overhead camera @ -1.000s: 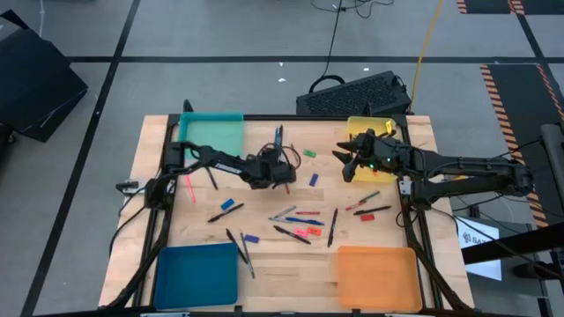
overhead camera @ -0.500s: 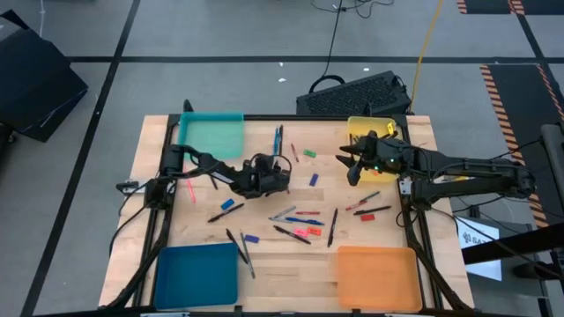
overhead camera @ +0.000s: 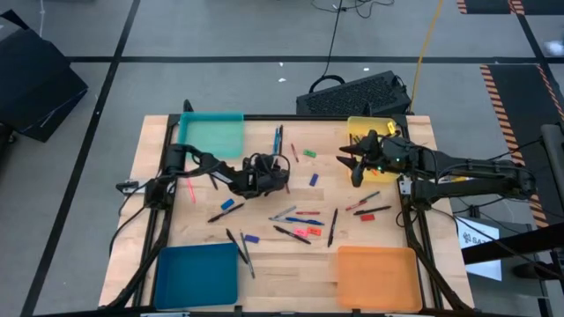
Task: Sort crayons/erasers/pens/pencils in bins
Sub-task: Put the light blue pencil into the yellow bin, then put the pink pencil into the yellow bin
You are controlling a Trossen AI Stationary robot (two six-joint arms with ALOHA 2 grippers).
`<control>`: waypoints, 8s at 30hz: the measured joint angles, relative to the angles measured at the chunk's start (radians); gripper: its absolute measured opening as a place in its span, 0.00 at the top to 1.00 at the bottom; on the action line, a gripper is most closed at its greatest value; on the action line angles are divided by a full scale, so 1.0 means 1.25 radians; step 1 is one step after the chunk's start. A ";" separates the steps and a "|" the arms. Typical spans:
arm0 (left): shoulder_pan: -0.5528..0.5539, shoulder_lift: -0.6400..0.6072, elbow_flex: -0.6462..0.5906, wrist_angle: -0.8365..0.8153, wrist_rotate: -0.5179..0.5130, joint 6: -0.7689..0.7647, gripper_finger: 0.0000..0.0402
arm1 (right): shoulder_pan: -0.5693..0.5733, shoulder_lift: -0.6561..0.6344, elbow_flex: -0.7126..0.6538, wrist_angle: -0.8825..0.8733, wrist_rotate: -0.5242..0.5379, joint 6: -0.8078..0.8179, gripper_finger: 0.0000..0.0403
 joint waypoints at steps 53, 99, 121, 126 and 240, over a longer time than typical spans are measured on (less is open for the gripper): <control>0.004 -0.368 -0.003 -0.125 0.232 0.242 0.95 | 0.020 0.010 0.015 -0.033 -0.006 -0.333 0.55; -0.035 -0.495 0.129 -0.092 0.642 0.075 0.61 | 0.177 0.317 0.223 -0.003 0.210 -0.588 0.97; 0.027 -0.840 0.129 -0.575 0.447 0.286 0.41 | -0.349 0.345 0.146 -0.494 0.146 0.155 0.97; 0.059 -0.840 0.128 -0.621 0.451 0.328 0.42 | -0.425 0.403 0.068 -0.411 0.148 0.184 0.96; -0.409 -0.474 -0.262 -1.191 0.405 -1.321 0.42 | 0.246 0.484 0.415 -0.124 0.188 -0.286 0.65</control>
